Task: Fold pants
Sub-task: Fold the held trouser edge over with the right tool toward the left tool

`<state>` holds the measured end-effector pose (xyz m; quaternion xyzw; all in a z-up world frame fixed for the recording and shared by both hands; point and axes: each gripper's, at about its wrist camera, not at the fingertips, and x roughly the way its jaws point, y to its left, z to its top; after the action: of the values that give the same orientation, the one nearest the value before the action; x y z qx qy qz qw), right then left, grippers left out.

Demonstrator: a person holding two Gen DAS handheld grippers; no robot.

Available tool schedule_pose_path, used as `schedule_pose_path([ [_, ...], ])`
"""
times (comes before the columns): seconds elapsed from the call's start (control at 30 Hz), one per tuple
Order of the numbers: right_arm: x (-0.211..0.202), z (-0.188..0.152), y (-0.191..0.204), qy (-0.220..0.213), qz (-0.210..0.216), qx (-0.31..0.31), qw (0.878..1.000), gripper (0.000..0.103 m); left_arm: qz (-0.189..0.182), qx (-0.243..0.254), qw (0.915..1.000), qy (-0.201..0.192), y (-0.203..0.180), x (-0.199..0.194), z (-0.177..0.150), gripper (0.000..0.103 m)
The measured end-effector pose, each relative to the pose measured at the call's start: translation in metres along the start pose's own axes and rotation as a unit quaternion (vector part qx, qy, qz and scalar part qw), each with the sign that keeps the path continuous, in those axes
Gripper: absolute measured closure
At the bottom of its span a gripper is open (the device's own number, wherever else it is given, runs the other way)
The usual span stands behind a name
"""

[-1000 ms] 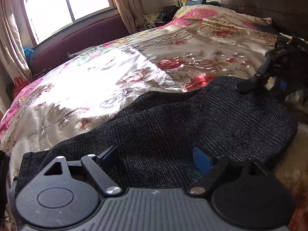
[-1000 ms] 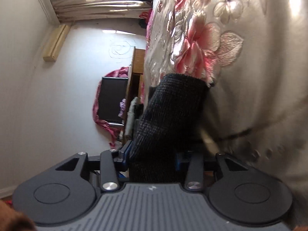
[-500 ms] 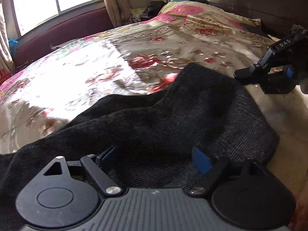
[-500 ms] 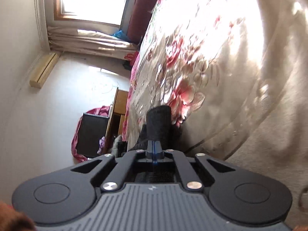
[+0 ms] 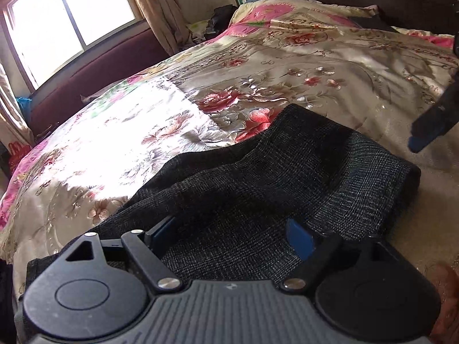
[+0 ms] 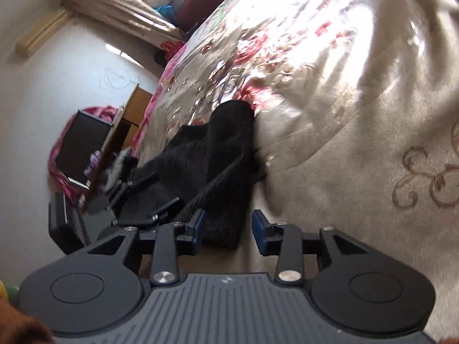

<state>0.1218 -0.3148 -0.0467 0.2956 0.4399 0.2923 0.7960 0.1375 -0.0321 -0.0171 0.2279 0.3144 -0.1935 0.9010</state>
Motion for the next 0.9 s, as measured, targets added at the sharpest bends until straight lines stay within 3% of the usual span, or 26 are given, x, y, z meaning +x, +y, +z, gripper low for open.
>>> schedule_pose_path([
  [0.13, 0.014, -0.04, 0.05, -0.008, -0.084, -0.092, 0.992, 0.059, 0.0, -0.004, 1.0, -0.007, -0.002, -0.001, 0.0, 0.007],
  [0.27, 0.051, -0.067, 0.077, -0.057, -0.185, -0.176, 0.965, 0.059, -0.006, -0.011, 0.9996, -0.027, -0.008, -0.008, -0.002, 0.007],
  [0.33, 0.055, -0.073, 0.081, -0.08, -0.204, -0.189, 0.957, 0.059, -0.006, -0.01, 0.9993, -0.035, -0.01, -0.012, -0.003, 0.007],
  [0.57, 0.04, -0.076, 0.092, -0.114, -0.232, -0.172, 0.951, 0.06, -0.006, -0.006, 0.9983, -0.058, -0.013, -0.025, -0.008, 0.007],
  [0.73, 0.055, -0.072, 0.096, -0.141, -0.245, -0.18, 0.942, 0.059, -0.001, -0.027, 0.9978, -0.06, -0.007, -0.024, -0.01, 0.007],
  [0.83, 0.079, -0.075, 0.103, -0.14, -0.275, -0.22, 0.926, 0.059, -0.004, -0.038, 0.9975, -0.06, -0.005, -0.022, -0.01, 0.007],
  [0.9, 0.084, -0.076, 0.105, -0.149, -0.297, -0.237, 0.913, 0.065, -0.005, -0.04, 0.9974, -0.061, -0.005, -0.021, -0.011, 0.007],
])
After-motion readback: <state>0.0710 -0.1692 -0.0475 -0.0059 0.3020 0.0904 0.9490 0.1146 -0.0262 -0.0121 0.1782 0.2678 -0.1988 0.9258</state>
